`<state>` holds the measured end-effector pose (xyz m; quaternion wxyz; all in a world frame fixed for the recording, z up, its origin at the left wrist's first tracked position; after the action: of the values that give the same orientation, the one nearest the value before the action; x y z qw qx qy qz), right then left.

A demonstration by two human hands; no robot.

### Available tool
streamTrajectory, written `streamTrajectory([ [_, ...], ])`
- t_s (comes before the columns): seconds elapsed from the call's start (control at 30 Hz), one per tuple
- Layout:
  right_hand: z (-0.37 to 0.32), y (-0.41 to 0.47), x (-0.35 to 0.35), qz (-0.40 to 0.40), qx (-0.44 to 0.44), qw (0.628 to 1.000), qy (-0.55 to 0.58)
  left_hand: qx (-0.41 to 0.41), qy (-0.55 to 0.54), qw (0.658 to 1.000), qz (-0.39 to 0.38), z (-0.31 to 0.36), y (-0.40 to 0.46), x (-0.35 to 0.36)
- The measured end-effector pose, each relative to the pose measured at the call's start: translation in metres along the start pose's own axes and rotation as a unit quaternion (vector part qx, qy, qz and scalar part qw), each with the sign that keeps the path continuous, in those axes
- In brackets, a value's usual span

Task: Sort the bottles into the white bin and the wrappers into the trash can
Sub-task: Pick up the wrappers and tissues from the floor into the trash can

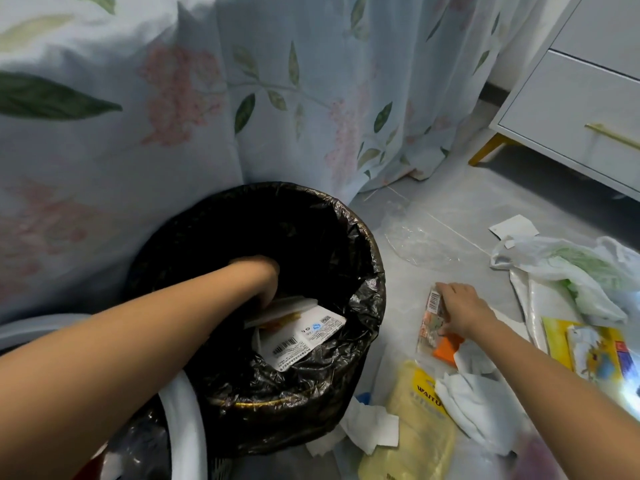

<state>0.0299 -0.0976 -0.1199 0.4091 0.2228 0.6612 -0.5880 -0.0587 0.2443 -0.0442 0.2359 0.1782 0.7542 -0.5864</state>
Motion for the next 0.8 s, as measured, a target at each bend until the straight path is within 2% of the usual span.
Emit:
streamTrajectory([
  [0.23, 0.011, -0.014, 0.013, 0.002, 0.036, 0.999, -0.001, 0.075, -0.12, 0.99, 0.027, 0.017, -0.014, -0.015],
  [0.4, 0.019, -0.011, 0.003, 0.031, -0.003, 0.985, 0.167, 0.069, -0.257, 0.963, 0.044, 0.015, -0.028, -0.031],
  [0.53, 0.017, -0.03, -0.026, 0.115, -0.063, 0.955, 0.266, 0.065, -0.292, 0.949, 0.104, -0.002, -0.06, -0.061],
  [0.6, 0.015, -0.049, -0.047, 0.154, -0.082, 0.923, 0.344, 0.073, -0.292, 0.937, 0.18, -0.008, -0.081, -0.078],
  [0.67, 0.019, -0.077, -0.07, 0.222, -0.087, 0.876, 0.419, 0.103, -0.292, 0.905, 0.291, -0.007, -0.108, -0.092],
  [0.73, 0.025, -0.111, -0.09, 0.293, -0.07, 0.81, 0.503, 0.166, -0.35, 0.846, 0.367, 0.005, -0.138, -0.095],
  [0.8, 0.024, -0.147, -0.106, 0.33, -0.059, 0.746, 0.576, 0.226, -0.426, 0.782, 0.394, 0.02, -0.161, -0.091],
])
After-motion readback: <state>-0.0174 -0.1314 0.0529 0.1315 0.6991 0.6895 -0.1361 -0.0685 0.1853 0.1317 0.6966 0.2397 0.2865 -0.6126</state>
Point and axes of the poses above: each hand's wrist, its own y-axis towards the middle knuckle, its own x-axis out of the palm, z = x × y, the point moved 4 cm from there along y, towards the middle knuckle, and after that the axes turned 6 degrees about -z, right-handed, at the moved point
